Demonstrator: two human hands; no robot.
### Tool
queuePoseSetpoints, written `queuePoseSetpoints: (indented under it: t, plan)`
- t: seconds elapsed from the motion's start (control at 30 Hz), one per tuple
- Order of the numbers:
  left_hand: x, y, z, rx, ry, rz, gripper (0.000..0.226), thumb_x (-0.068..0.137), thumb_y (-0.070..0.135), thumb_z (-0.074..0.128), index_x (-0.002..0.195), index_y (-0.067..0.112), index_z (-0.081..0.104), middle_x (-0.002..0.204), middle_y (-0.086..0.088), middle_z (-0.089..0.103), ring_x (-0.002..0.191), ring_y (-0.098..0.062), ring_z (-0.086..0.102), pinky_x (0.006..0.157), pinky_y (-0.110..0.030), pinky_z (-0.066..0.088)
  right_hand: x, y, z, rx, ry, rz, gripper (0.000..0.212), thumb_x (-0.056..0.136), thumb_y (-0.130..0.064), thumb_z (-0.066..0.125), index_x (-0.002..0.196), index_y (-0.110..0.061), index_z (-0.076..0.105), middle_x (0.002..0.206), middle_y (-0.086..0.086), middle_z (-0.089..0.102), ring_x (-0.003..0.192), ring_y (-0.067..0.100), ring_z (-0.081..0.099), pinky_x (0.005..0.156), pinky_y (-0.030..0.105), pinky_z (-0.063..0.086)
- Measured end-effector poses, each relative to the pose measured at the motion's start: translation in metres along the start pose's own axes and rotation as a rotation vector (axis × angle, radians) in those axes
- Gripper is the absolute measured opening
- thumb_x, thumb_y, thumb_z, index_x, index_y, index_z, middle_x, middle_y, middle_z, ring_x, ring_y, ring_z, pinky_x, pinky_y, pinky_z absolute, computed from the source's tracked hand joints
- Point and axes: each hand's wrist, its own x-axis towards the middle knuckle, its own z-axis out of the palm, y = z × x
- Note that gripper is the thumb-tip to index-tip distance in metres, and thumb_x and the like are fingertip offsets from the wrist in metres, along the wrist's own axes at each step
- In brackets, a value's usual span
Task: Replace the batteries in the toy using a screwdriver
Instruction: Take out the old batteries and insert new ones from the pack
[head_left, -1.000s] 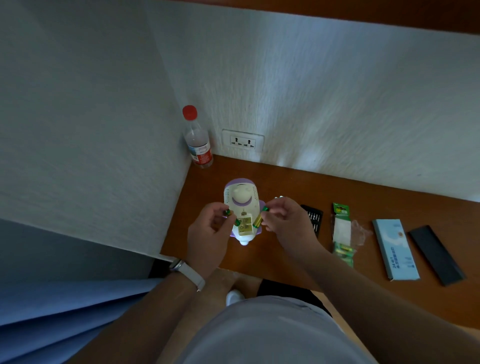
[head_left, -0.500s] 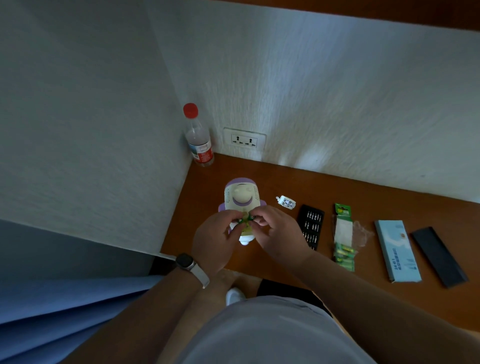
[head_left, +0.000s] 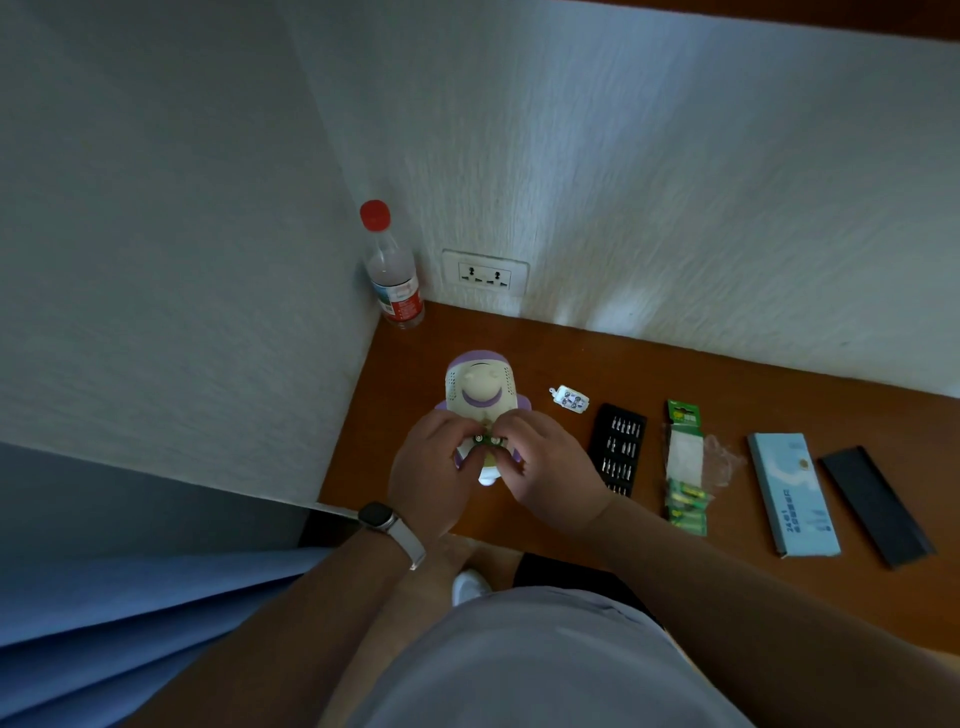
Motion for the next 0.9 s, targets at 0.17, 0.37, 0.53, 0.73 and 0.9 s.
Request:
queuePoseSetpoints:
  t: [0.17, 0.37, 0.53, 0.73, 0.9]
  plan:
    - [0.002, 0.001, 0.000, -0.039, 0.005, 0.004, 0.020, 0.086, 0.019, 0.074, 0.104, 0.011, 0.071, 0.104, -0.006, 0.063, 0.091, -0.024, 0.064, 0.069, -0.026, 0.055, 0.002, 0.007, 0.007, 0.046, -0.001, 0.044, 0.011, 0.082, -0.005, 0.070, 0.092, -0.004, 0.065, 0.092, 0.008, 0.061, 0.085, 0.022, 0.058, 0.075, 0.031, 0.054]
    - [-0.001, -0.001, -0.004, -0.050, 0.003, 0.008, 0.026, 0.086, 0.028, 0.070, 0.104, 0.009, 0.071, 0.106, -0.007, 0.063, 0.094, -0.024, 0.065, 0.067, -0.025, 0.056, -0.005, 0.009, 0.002, 0.050, 0.005, 0.092, 0.005, 0.084, -0.009, 0.067, 0.087, -0.007, 0.063, 0.092, 0.003, 0.059, 0.079, 0.009, 0.050, 0.070, 0.016, 0.042]
    - [-0.005, -0.003, -0.010, -0.010, 0.027, 0.081, 0.023, 0.087, 0.026, 0.070, 0.104, 0.010, 0.070, 0.108, -0.007, 0.063, 0.101, -0.022, 0.064, 0.068, -0.016, 0.053, -0.016, 0.014, -0.009, -0.063, -0.092, 0.110, 0.017, 0.089, -0.026, 0.057, 0.096, -0.013, 0.067, 0.100, 0.001, 0.062, 0.089, 0.018, 0.058, 0.072, 0.031, 0.051]
    - [-0.005, 0.006, -0.019, 0.199, 0.025, 0.358, 0.034, 0.088, 0.038, 0.058, 0.108, 0.012, 0.068, 0.114, -0.007, 0.066, 0.106, -0.023, 0.060, 0.072, -0.038, 0.059, -0.031, 0.013, -0.036, -0.309, -0.270, 0.136, 0.041, 0.096, -0.044, 0.048, 0.123, -0.018, 0.063, 0.125, -0.001, 0.062, 0.113, 0.017, 0.057, 0.091, 0.032, 0.049]
    - [-0.013, 0.032, -0.016, 0.303, -0.056, 0.529, 0.040, 0.091, 0.042, 0.054, 0.119, 0.016, 0.067, 0.126, -0.007, 0.065, 0.119, -0.026, 0.057, 0.091, -0.043, 0.053, -0.055, 0.009, -0.053, -0.393, -0.293, 0.217, 0.044, 0.096, -0.050, 0.043, 0.126, -0.023, 0.061, 0.129, -0.003, 0.060, 0.120, 0.017, 0.054, 0.097, 0.035, 0.047]
